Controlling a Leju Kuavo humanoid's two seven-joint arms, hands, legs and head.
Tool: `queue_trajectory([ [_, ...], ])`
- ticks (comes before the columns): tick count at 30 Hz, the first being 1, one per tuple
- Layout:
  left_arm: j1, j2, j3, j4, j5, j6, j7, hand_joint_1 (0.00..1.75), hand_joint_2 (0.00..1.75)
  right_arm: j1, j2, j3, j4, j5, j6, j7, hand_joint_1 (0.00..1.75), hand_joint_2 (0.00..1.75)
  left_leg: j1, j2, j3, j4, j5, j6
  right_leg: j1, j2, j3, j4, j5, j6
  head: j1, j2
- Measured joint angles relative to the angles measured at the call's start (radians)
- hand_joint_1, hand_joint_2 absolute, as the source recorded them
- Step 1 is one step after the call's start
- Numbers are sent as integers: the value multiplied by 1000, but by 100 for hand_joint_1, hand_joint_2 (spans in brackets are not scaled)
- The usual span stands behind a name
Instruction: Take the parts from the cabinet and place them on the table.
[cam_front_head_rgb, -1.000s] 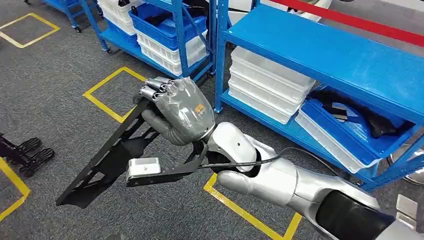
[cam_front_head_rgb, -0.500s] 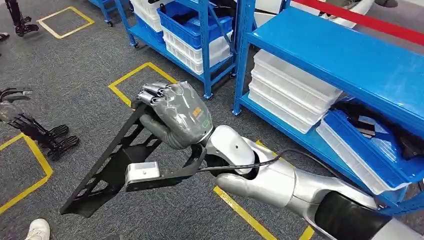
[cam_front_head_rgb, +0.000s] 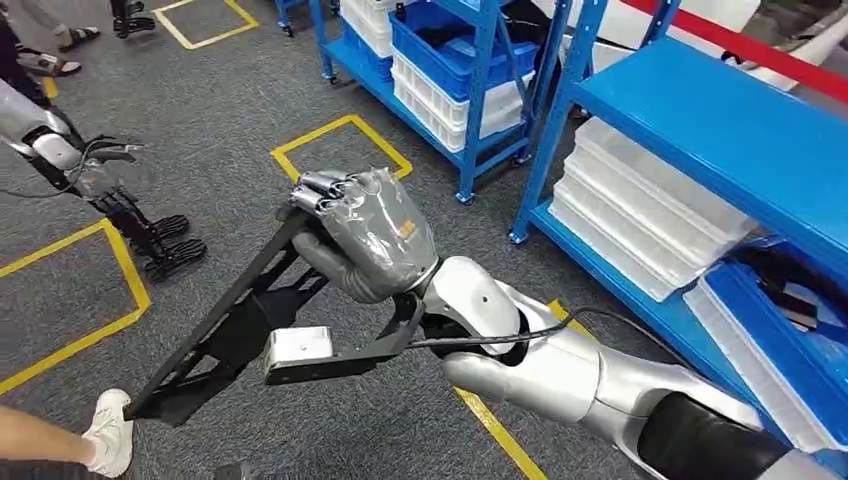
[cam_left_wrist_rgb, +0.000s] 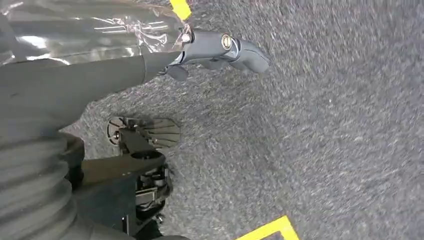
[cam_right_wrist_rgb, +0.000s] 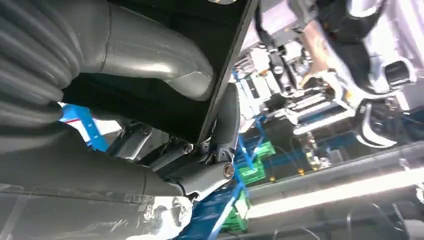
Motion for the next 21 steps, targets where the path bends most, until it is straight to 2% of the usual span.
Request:
queue_trajectory([
  [2,-1,0,0,0,-1,0,2,0,175,8,-2,0,-4,-8,8,-2,175,175,1,-16,-10,8,3,-10,5,-15,-2,-8,7,-5,-2,0],
  [4,2,0,0,0,-2,0,2,0,175,9,-2,0,-6,-10,14,-5,175,175,6,-31,-11,2,6,-21,10,-29,0,-11,9,-15,-2,0],
  [5,3,0,0,0,-2,0,2,0,175,8,-2,0,-9,-10,15,-5,175,175,7,-19,-11,13,-3,-26,1,-45,7,-19,14,-23,0,0],
  [6,2,0,0,0,-3,0,2,0,175,9,-2,0,-10,-10,17,-6,175,175,-1,25,-21,44,-23,-34,2,-53,12,-23,13,-28,-9,0],
  [7,-1,0,0,0,-4,0,2,0,175,10,-2,0,-12,-11,17,-6,175,175,2,49,-47,100,-54,-40,3,-66,15,-23,11,-31,-14,0],
  [9,-3,0,0,0,-4,0,2,0,175,14,-2,0,-12,-13,18,-6,175,175,9,68,-121,250,-118,-48,5,-89,19,-23,7,-35,-14,0],
  [10,-2,0,0,0,-4,0,2,0,175,17,-2,0,-12,-16,18,-9,175,175,11,71,-147,301,-130,-50,5,-99,20,-22,6,-34,-14,0],
  [11,-1,0,0,0,-4,0,2,0,175,19,-2,0,-12,-19,20,-13,175,175,13,72,-152,302,-116,-51,5,-110,21,-22,3,-33,-15,0],
  [12,0,0,0,0,-4,0,2,0,175,20,-2,0,-12,-22,21,-16,175,175,13,73,-128,252,-80,-49,4,-120,24,-22,1,-32,-15,0],
  [13,0,0,0,0,-4,0,2,0,175,20,-2,0,-13,-25,21,-18,175,175,13,78,-86,173,-37,-46,4,-129,29,-22,-3,-30,-15,0],
  [14,-1,0,0,0,-4,0,2,0,175,20,-2,0,-15,-29,22,-19,175,175,11,91,-41,84,5,-42,4,-137,36,-22,-7,-27,-15,0],
  [15,-2,0,0,0,-5,0,2,0,175,19,-2,-1,-16,-29,22,-21,175,175,4,132,-7,7,11,-34,5,-145,40,-24,-11,-23,-15,0],
  [16,-4,0,0,0,-5,0,2,0,175,19,-2,-1,-17,-31,22,-23,175,175,-7,133,-6,0,10,-28,12,-151,39,-24,-14,-17,-16,0],
  [19,-1,1,0,0,-5,0,2,0,175,19,-2,-1,-17,-52,35,-30,175,175,-10,105,-11,-2,9,-17,11,-171,49,-36,-15,-4,-16,0],
  [20,-1,2,0,0,-5,0,2,0,175,19,-2,-1,-18,-60,41,-33,175,175,-3,96,2,-20,15,-7,10,-174,54,-36,-23,6,-15,0],
  [21,-1,1,0,0,-5,0,1,0,175,19,-2,-2,-18,-68,45,-37,175,175,0,91,9,-29,19,-1,5,-141,54,-17,-39,7,-14,0],
])
